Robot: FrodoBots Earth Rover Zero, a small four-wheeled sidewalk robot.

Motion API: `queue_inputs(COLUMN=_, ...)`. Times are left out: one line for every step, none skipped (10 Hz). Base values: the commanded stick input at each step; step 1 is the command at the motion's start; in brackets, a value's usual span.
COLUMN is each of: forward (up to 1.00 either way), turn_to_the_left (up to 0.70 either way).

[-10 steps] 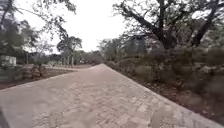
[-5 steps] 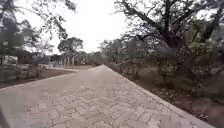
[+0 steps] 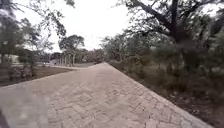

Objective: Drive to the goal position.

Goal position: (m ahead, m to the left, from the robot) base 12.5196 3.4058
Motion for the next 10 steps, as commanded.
queue_inputs(forward=0.7, turn_to_the_left=0.0)
queue_inputs(forward=0.7, turn_to_the_left=0.0)
queue_inputs(forward=0.7, turn_to_the_left=0.0)
queue_inputs(forward=0.7, turn_to_the_left=0.0)
queue_inputs(forward=0.7, turn_to_the_left=0.0)
queue_inputs(forward=0.7, turn_to_the_left=0.0)
queue_inputs(forward=0.7, turn_to_the_left=0.0)
queue_inputs(forward=0.7, turn_to_the_left=0.0)
queue_inputs(forward=0.7, turn_to_the_left=0.0)
queue_inputs(forward=0.7, turn_to_the_left=0.0)
